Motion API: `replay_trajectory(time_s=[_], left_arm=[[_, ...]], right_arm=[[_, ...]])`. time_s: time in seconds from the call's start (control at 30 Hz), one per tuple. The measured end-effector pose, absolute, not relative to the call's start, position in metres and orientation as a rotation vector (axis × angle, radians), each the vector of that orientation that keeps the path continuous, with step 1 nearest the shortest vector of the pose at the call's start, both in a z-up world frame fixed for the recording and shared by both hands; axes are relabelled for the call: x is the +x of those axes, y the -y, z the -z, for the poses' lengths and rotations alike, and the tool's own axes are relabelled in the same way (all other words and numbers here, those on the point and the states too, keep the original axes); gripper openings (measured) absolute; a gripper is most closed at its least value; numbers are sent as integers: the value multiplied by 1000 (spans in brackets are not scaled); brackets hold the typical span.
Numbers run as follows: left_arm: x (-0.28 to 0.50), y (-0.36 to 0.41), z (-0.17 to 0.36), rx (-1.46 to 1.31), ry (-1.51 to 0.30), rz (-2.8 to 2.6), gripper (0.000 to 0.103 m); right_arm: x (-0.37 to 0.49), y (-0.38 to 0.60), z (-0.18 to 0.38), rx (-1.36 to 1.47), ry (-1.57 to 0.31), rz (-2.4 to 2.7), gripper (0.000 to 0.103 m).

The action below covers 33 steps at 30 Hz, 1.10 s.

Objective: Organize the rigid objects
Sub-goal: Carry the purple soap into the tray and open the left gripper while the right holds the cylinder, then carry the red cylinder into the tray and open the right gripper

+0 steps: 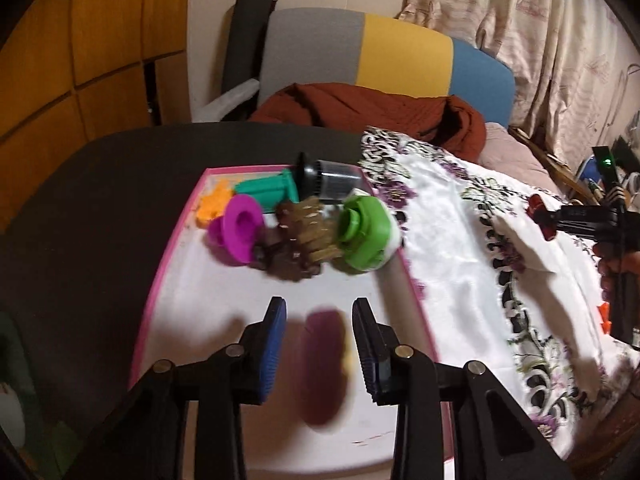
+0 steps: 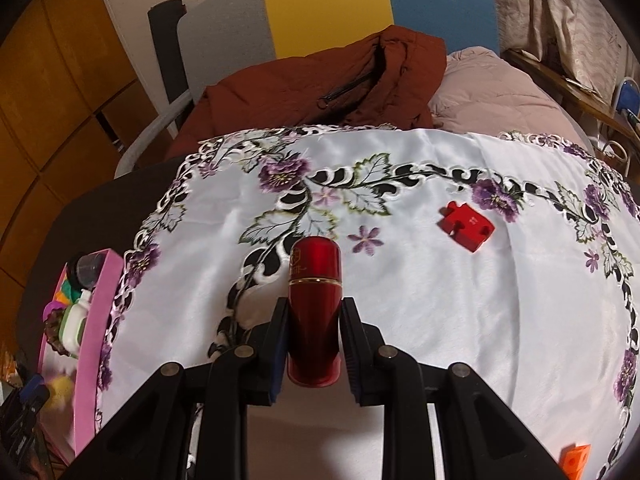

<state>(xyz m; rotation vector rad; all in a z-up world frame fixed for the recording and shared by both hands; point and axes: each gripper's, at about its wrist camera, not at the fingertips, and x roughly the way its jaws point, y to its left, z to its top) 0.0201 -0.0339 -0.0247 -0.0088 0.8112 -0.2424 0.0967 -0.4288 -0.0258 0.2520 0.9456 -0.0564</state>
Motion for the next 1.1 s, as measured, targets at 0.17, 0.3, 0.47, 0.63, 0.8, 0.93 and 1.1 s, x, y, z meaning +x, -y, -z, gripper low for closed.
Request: replay_trajectory(time_s=[0.17,0.3,0.47,0.63,0.8,0.93,1.1], left_arm=[[28,19,42,-16,-870,188,35],[24,11,43,-52,-873,217,34],[20,24,40,-40,-894,295,44],[12,44,43,79,-893,284,50],[9,46,44,179,-882,261,43],[12,41,47,224,-852,214,44],[30,32,52,257,-846,103,44]], right_arm=[[96,426,32,261,-966,53,24],[94,426,32,273,-966,50,24],[94,422,30,269,-957,25,24],[91,414,25,266,-939,7,24],[87,409,19,276,-914,-15,24],[85,403,15,279,-901,-42,24],[79,387,10,280,-884,-91,24]])
